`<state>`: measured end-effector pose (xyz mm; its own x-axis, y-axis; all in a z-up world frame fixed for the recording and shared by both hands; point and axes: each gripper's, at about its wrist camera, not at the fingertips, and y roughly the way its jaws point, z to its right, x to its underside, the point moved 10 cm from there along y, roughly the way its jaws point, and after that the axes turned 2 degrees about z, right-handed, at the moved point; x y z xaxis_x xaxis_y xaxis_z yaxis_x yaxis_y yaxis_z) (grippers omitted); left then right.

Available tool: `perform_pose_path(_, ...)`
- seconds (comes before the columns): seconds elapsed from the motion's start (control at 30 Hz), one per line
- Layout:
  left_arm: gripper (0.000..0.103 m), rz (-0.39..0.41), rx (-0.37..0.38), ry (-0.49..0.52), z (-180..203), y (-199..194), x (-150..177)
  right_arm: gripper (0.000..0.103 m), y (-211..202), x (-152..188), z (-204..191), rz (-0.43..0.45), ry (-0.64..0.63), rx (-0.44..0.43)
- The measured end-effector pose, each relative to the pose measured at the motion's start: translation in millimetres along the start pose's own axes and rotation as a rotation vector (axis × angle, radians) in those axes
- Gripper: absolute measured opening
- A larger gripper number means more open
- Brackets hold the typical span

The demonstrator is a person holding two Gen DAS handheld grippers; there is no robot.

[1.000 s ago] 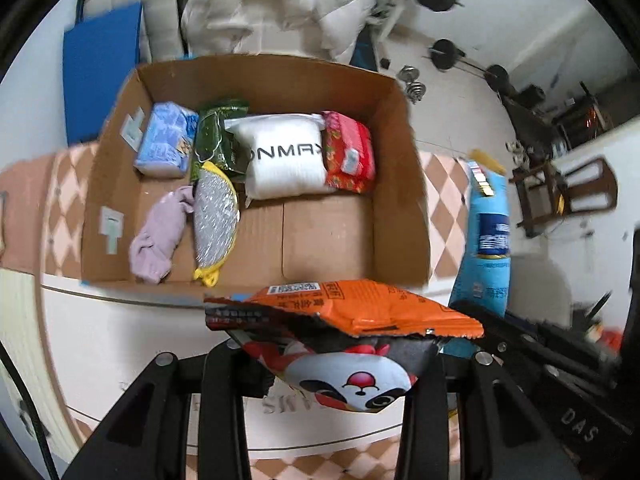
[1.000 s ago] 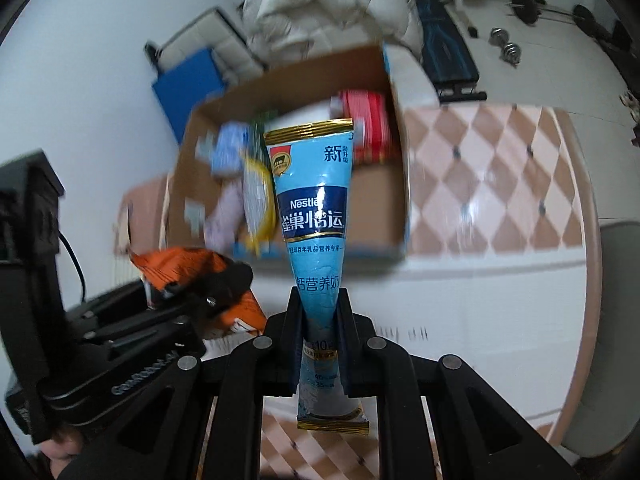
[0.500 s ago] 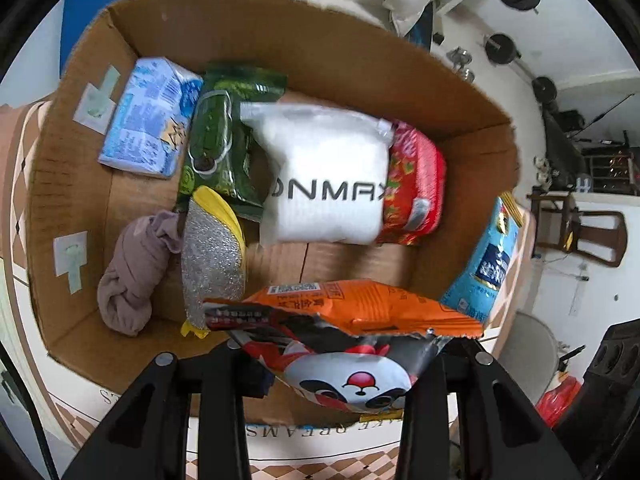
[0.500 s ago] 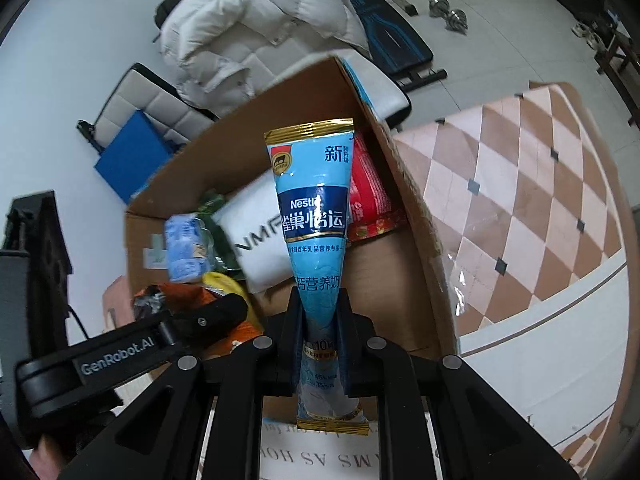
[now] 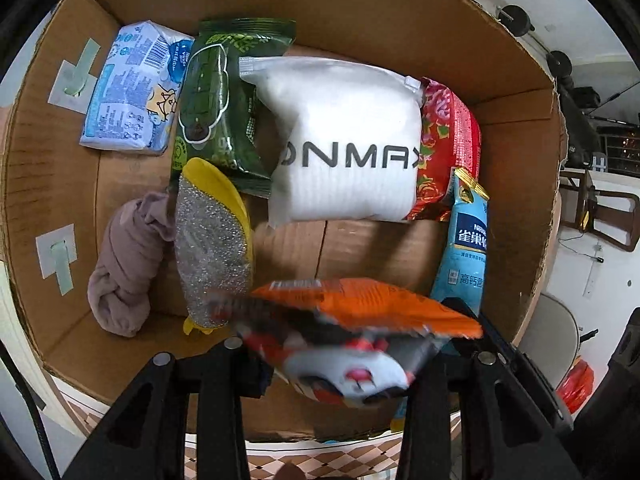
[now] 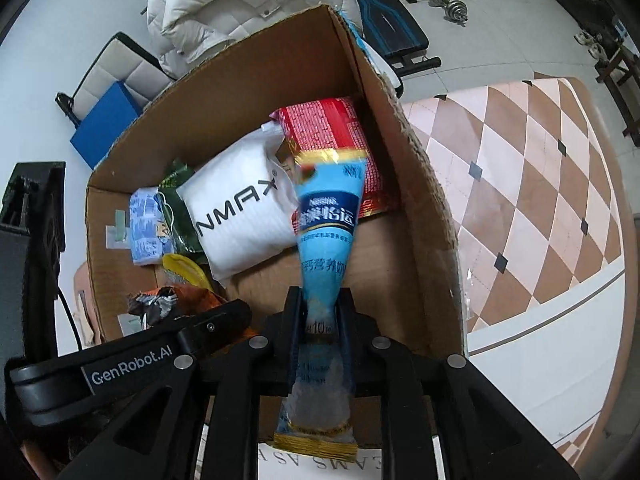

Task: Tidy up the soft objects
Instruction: 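Lower the panda bag into the box and open the left gripper, then lower the blue tube into the box beside the red bag and release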

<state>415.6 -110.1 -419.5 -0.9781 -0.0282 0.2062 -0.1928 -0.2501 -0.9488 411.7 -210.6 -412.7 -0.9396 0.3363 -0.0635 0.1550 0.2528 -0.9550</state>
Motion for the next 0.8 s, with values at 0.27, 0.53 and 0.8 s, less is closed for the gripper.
perform_pose_path(0.27, 0.068, 0.024, 0.021, -0.010, -20.7, -22.3, -12.1, 0.043, -14.9, -2.2, 4.4, 0.003, -0.049, 0.040)
perform_pose_path(0.53, 0.091, 0.105, 0.016, 0.022, -30.6, -54.6, -0.1, 0.068, -36.4, 5.5, 6.3, 0.001, -0.113, 0.054)
perform_pose_path(0.8, 0.091, 0.120, -0.039, 0.011, -50.7, -44.8, 14.2, 0.033, -19.5, 23.7, 17.1, 0.003, -0.233, 0.244)
